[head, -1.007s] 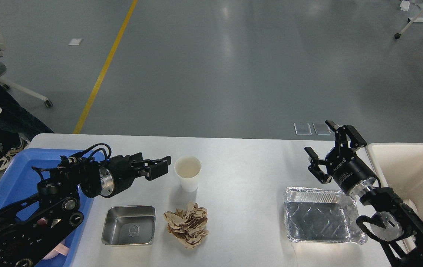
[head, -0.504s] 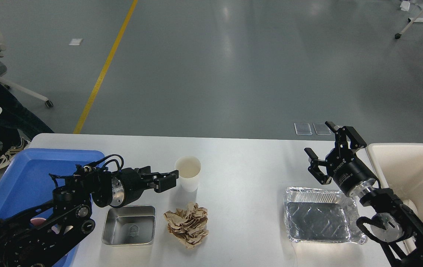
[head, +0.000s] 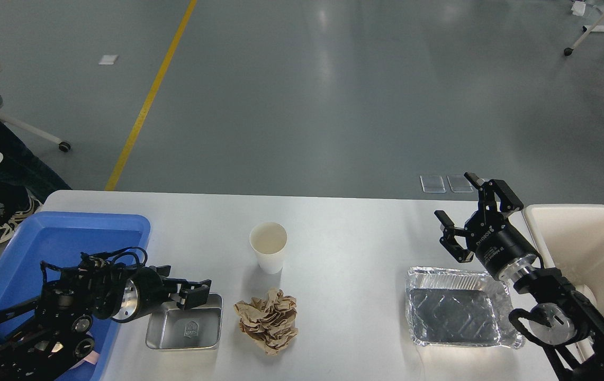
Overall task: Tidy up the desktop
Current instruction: 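Grasp the edge of the steel tray with the left gripper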
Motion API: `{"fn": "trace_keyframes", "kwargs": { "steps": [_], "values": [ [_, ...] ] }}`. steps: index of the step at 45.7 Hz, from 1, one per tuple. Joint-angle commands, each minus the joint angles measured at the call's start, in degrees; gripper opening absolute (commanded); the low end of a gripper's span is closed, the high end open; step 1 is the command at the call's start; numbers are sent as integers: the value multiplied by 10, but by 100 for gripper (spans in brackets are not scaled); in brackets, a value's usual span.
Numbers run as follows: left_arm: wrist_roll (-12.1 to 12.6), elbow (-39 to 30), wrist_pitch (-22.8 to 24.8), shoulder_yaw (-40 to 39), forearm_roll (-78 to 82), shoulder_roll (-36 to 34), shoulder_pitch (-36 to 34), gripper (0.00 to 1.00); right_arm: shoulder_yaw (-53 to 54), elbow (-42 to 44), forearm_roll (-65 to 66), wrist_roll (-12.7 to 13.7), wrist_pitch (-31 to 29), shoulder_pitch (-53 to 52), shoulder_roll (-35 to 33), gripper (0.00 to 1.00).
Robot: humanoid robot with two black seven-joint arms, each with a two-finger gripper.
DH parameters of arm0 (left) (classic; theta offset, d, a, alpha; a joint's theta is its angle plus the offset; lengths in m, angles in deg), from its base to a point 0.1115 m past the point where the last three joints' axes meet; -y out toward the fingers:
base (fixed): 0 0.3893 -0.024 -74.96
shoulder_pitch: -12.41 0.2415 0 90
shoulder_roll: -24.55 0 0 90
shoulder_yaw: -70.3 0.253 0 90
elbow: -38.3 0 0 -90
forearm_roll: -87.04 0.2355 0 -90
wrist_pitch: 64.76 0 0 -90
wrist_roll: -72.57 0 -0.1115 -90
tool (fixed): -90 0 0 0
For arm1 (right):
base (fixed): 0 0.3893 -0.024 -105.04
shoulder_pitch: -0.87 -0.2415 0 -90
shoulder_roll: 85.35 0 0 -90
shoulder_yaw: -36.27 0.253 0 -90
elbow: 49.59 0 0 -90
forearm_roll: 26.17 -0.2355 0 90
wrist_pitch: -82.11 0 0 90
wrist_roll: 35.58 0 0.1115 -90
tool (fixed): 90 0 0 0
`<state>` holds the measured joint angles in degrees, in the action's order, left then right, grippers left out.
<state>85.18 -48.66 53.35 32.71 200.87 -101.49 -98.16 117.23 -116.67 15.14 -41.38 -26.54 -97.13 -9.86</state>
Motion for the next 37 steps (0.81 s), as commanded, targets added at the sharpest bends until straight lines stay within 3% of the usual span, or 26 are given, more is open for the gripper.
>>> {"fn": "trace_keyframes", "kwargs": {
  "steps": [1, 26, 37],
  "values": [
    [-2, -1, 0, 21, 37, -7, 1, 97, 1, -1, 0, 0, 0, 1, 0, 100],
    [6, -1, -1, 24, 43, -38, 25, 97, 1, -1, 0, 0, 0, 2, -6, 100],
    [5, 9, -4, -14, 21, -36, 78, 97, 1, -1, 0, -1, 0, 2, -2, 100]
  ]
}}
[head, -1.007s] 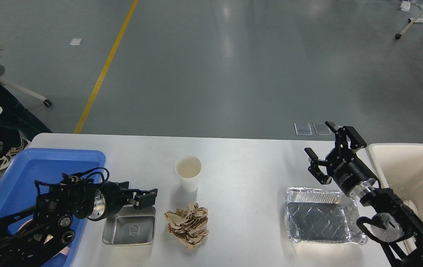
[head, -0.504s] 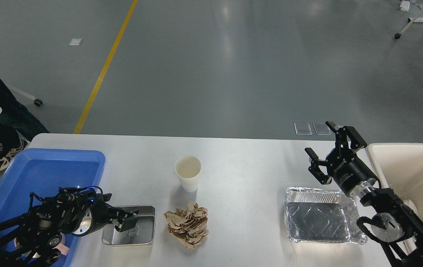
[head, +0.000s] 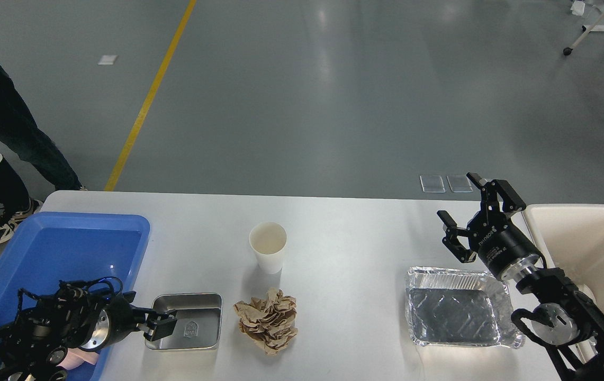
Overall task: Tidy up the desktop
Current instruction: 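Grasp the edge of the steel tray with the left gripper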
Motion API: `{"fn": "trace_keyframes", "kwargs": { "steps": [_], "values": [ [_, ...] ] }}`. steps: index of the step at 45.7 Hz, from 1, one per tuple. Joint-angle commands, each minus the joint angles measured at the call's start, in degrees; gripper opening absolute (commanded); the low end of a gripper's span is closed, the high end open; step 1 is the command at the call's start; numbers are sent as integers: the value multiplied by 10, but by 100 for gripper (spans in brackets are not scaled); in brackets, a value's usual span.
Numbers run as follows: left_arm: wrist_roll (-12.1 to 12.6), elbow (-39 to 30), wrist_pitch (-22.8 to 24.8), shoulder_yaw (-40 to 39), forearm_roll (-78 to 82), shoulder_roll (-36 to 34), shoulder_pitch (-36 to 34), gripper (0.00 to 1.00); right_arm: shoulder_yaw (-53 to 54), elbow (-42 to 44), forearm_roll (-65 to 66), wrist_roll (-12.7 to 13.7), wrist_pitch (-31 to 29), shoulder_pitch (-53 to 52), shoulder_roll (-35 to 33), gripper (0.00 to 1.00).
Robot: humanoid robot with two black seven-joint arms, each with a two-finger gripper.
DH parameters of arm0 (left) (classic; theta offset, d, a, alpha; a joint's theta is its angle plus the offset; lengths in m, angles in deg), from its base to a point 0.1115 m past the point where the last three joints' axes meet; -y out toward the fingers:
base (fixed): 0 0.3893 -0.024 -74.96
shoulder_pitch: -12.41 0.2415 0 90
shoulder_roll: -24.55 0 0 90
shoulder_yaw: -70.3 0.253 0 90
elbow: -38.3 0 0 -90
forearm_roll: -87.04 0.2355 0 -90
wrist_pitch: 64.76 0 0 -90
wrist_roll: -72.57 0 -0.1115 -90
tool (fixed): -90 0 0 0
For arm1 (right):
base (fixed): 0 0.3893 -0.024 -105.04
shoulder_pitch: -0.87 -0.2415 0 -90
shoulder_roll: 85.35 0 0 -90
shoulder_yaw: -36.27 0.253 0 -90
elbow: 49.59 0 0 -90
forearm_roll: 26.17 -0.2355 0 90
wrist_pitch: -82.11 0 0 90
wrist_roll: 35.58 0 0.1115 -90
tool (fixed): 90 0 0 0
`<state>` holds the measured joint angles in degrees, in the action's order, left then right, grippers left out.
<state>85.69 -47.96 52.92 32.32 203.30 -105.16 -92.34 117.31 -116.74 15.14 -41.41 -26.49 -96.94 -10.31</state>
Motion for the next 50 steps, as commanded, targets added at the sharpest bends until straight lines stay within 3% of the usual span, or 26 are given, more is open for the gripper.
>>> {"fn": "trace_keyframes", "kwargs": {
  "steps": [1, 9, 21, 37, 50],
  "values": [
    [-2, 3, 0, -10, -3, 1, 23, 97, 0, 0, 0, -1, 0, 0, 4, 100],
    [-7, 4, -3, -17, -1, 9, 40, 93, 0, 0, 0, -1, 0, 0, 5, 100],
    [0, 6, -15, -18, 6, 9, 59, 78, 0, 0, 0, -1, 0, -3, 5, 100],
    [3, 30, -29, -67, 32, 35, 73, 73, -3, 1, 0, -1, 0, -7, 11, 100],
    [-4, 32, -22, -67, 29, 43, 74, 29, -3, 0, 0, 0, 0, -6, 10, 100]
  ]
}}
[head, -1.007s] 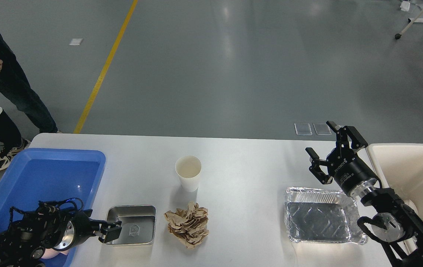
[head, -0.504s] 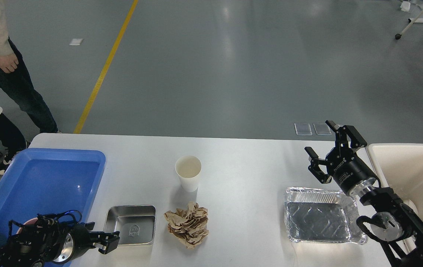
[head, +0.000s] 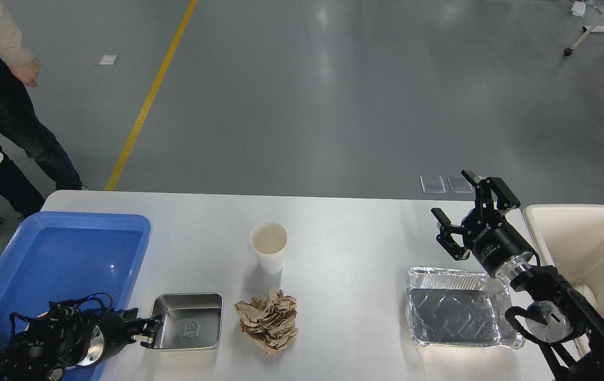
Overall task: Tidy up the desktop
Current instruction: 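Grasp the edge of the steel tray with the left gripper, then lift the steel tray and place it into the blue tray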
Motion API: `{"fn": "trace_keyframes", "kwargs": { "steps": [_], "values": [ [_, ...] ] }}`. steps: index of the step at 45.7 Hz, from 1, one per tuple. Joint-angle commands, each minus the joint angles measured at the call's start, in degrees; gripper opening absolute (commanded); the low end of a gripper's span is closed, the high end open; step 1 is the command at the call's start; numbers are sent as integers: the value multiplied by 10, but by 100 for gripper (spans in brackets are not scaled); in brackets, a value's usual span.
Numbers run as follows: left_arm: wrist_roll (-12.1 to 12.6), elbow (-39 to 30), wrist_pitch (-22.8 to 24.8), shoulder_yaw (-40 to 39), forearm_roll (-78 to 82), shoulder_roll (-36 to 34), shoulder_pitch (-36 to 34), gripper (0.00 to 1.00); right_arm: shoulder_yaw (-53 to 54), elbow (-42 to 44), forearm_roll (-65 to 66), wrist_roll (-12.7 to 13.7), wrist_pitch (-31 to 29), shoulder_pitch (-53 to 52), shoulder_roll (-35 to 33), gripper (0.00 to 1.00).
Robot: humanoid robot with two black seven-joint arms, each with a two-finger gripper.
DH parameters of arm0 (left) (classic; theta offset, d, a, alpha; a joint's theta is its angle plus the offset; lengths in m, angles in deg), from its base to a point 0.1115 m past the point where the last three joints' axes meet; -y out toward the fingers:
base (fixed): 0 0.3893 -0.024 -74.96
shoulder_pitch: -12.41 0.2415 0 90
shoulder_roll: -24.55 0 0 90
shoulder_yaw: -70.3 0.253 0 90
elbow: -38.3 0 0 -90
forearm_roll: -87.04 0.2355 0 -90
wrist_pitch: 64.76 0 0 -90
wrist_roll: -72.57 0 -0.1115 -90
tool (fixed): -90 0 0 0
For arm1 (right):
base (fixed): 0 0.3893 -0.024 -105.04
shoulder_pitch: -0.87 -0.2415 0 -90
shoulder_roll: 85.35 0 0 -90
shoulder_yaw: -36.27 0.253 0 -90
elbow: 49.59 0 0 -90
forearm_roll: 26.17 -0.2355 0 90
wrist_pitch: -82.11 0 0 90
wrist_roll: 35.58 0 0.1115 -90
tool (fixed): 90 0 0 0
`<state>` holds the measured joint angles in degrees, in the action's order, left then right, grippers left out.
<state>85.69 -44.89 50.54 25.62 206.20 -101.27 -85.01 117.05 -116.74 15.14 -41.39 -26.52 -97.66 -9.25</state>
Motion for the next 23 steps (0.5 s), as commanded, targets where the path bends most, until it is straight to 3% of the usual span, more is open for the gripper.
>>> {"fn": "trace_keyframes", "kwargs": {
  "steps": [1, 7, 13, 23],
  "values": [
    [-4, 1, 2, 0, 0, 4, 0, 28, 0, 0, 0, 0, 0, 1, -1, 100],
    [1, 7, 2, 1, 4, 8, 2, 19, 1, 0, 0, 0, 0, 1, -2, 100],
    [5, 14, -3, 0, 2, 8, 9, 1, 0, 0, 0, 0, 0, 2, -1, 100],
    [9, 22, -2, -35, 0, 33, 9, 0, 0, 0, 0, -1, 0, 2, -1, 100]
  ]
}}
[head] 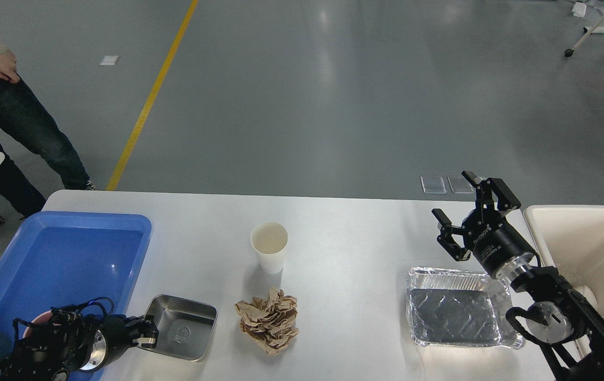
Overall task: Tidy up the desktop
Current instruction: 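Lift the steel tray and place it into the blue tray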
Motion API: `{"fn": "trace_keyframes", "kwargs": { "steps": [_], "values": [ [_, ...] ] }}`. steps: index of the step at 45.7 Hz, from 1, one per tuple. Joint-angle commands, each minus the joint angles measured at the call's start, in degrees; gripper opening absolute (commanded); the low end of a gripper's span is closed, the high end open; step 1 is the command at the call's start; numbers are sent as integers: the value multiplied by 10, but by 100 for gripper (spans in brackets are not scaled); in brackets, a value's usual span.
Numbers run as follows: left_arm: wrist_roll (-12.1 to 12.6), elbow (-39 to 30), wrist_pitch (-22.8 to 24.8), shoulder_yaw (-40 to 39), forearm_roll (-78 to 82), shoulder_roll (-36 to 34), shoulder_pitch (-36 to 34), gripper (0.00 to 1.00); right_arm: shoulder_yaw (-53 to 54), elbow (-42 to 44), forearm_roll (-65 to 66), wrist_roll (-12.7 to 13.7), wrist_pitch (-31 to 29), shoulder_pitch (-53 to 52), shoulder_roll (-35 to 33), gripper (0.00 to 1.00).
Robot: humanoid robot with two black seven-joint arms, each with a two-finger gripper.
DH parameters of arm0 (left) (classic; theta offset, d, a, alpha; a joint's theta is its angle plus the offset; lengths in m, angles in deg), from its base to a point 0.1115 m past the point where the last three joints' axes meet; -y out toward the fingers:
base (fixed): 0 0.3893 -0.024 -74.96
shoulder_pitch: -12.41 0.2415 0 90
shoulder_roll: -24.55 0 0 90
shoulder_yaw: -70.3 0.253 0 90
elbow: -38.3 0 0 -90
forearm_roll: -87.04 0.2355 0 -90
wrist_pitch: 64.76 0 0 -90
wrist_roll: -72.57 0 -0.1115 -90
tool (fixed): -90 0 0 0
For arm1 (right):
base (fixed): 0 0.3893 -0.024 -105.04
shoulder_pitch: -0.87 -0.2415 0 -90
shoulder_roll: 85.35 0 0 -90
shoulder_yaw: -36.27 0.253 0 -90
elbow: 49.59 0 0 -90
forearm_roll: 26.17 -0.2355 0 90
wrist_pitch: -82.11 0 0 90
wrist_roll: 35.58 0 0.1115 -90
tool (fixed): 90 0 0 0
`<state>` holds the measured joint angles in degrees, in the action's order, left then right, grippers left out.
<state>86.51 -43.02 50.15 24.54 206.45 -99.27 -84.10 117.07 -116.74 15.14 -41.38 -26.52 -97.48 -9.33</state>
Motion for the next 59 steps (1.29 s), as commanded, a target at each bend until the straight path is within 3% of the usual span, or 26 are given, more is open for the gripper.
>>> {"fn": "trace_keyframes", "kwargs": {
  "steps": [1, 10, 29, 43, 51, 59],
  "values": [
    [0, 3, 5, -30, -4, 16, 0, 0, 0, 0, 0, 0, 0, 0, 0, 100],
    [0, -2, 27, -51, -8, 17, -3, 0, 0, 0, 0, 0, 0, 0, 0, 100],
    [-8, -55, 119, -193, -34, -7, -48, 0, -2, 1, 0, 0, 0, -2, 1, 100],
    [-22, -19, 111, -221, -109, -71, -49, 0, -7, 0, 0, 0, 0, -1, 1, 100],
    [-39, 26, 108, -243, -124, -78, -39, 0, -7, 0, 0, 0, 0, 1, 1, 100],
    [-40, 70, 86, -243, -124, -78, -39, 0, -7, 0, 0, -1, 0, 3, -3, 100]
  ]
}}
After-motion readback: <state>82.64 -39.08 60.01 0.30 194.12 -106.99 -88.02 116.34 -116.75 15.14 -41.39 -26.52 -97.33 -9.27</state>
